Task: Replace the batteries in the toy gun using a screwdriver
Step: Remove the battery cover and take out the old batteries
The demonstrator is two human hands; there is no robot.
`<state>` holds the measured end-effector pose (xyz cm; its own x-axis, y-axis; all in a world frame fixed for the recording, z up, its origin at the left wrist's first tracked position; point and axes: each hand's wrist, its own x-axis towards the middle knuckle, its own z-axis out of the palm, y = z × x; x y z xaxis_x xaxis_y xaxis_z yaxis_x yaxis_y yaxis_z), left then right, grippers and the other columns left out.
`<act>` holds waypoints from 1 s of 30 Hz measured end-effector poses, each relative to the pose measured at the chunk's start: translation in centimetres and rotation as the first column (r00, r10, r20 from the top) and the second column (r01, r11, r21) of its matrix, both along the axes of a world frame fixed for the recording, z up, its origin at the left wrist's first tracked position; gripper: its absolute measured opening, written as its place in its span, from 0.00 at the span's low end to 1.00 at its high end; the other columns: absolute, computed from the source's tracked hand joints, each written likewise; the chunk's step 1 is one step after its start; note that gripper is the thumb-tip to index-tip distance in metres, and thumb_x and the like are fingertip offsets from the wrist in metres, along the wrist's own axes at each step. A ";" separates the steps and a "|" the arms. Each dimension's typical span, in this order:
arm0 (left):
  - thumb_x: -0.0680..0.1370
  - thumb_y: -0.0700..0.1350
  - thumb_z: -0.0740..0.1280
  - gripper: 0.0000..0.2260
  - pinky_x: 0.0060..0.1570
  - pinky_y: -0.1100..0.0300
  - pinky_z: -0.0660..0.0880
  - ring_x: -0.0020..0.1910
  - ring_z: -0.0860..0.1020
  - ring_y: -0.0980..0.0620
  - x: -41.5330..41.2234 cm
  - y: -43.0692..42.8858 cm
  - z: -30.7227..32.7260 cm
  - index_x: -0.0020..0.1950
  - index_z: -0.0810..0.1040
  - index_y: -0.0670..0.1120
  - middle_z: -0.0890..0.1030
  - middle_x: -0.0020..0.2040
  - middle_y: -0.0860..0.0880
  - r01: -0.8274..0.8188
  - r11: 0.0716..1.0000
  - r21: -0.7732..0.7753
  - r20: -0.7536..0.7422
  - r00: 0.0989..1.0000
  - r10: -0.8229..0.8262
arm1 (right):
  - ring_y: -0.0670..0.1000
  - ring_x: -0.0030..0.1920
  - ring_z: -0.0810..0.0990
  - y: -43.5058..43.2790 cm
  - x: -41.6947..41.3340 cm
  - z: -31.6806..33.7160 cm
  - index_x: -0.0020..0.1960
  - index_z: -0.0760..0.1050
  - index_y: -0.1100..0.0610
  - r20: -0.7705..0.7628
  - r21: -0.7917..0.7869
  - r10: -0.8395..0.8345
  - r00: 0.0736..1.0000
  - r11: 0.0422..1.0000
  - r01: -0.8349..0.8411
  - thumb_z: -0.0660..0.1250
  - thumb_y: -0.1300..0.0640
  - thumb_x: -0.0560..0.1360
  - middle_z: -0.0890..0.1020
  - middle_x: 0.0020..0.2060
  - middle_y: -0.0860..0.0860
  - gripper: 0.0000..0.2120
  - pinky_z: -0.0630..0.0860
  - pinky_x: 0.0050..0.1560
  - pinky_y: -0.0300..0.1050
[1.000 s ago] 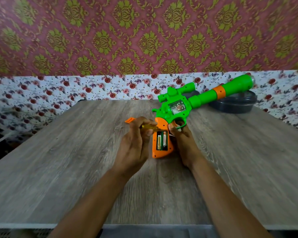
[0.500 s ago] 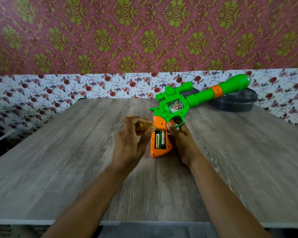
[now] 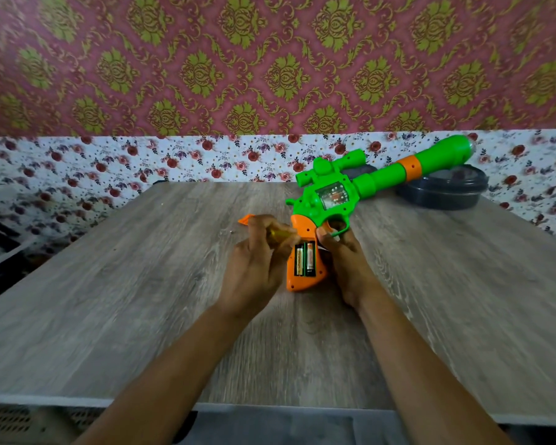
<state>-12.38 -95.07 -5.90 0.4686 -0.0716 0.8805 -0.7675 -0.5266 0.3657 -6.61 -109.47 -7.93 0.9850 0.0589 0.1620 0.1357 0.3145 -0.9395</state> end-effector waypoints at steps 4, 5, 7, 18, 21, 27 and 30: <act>0.80 0.47 0.60 0.06 0.31 0.62 0.76 0.34 0.81 0.56 0.3 -0.1 0.6 0.47 0.62 0.53 0.80 0.37 0.54 -0.063 0.964 -0.257 -0.086 0.995 0.043 | 0.51 0.47 0.79 0.1 0.1 0.1 0.63 0.71 0.56 0.018 -0.024 -0.009 1.000 1.000 0.009 0.62 0.60 0.77 0.80 0.50 0.52 0.14 0.77 0.49 0.49; 0.81 0.45 0.59 0.07 0.31 0.63 0.78 0.33 0.81 0.58 0.4 0.1 0.9 0.46 0.62 0.54 0.80 0.36 0.55 -0.067 0.915 -0.399 -0.123 0.992 0.018 | 0.48 0.45 0.80 0.1 0.2 0.1 0.60 0.73 0.54 0.022 -0.018 -0.017 1.000 1.000 0.018 0.62 0.60 0.77 0.81 0.48 0.50 0.12 0.77 0.47 0.46; 0.81 0.44 0.58 0.07 0.31 0.65 0.78 0.31 0.81 0.57 0.7 0.8 1.2 0.45 0.63 0.52 0.79 0.36 0.52 -0.074 0.807 -0.586 -0.193 0.980 -0.051 | 0.46 0.45 0.80 0.1 0.5 0.1 0.58 0.74 0.52 0.013 -0.009 -0.051 0.999 0.999 0.051 0.63 0.59 0.77 0.81 0.47 0.48 0.11 0.77 0.47 0.43; 0.81 0.45 0.59 0.06 0.38 0.62 0.80 0.37 0.83 0.56 1.3 1.0 0.7 0.46 0.64 0.50 0.78 0.39 0.49 -0.089 0.808 -0.582 -0.245 0.967 -0.069 | 0.50 0.49 0.79 0.0 0.7 0.0 0.59 0.74 0.53 -0.045 -0.049 -0.112 0.993 0.993 0.110 0.64 0.57 0.76 0.81 0.51 0.52 0.12 0.75 0.52 0.46; 0.82 0.44 0.56 0.05 0.44 0.61 0.80 0.44 0.82 0.55 1.3 1.4 0.9 0.46 0.63 0.50 0.80 0.45 0.47 -0.038 0.744 -0.667 -0.194 0.973 -0.124 | 0.51 0.51 0.79 0.1 0.6 0.1 0.59 0.74 0.52 -0.053 -0.064 -0.113 0.992 0.992 0.110 0.64 0.57 0.76 0.80 0.52 0.52 0.12 0.75 0.55 0.48; 0.78 0.41 0.56 0.05 0.29 0.63 0.69 0.29 0.72 0.56 0.3 1.1 1.1 0.47 0.63 0.51 0.73 0.33 0.51 -0.028 0.928 -0.371 -0.021 1.000 0.021 | 0.46 0.45 0.79 0.1 0.1 0.3 0.63 0.71 0.54 -0.011 -0.047 -0.057 0.998 0.997 0.057 0.62 0.59 0.77 0.80 0.47 0.49 0.14 0.77 0.42 0.42; 0.76 0.49 0.59 0.09 0.27 0.65 0.65 0.26 0.68 0.60 0.3 0.4 0.3 0.54 0.72 0.51 0.73 0.32 0.56 -0.239 0.968 0.073 -0.051 0.969 0.243 | 0.48 0.44 0.80 0.2 -0.3 0.5 0.62 0.71 0.55 -0.005 -0.045 -0.055 0.998 0.997 0.055 0.62 0.60 0.77 0.80 0.47 0.50 0.14 0.77 0.42 0.42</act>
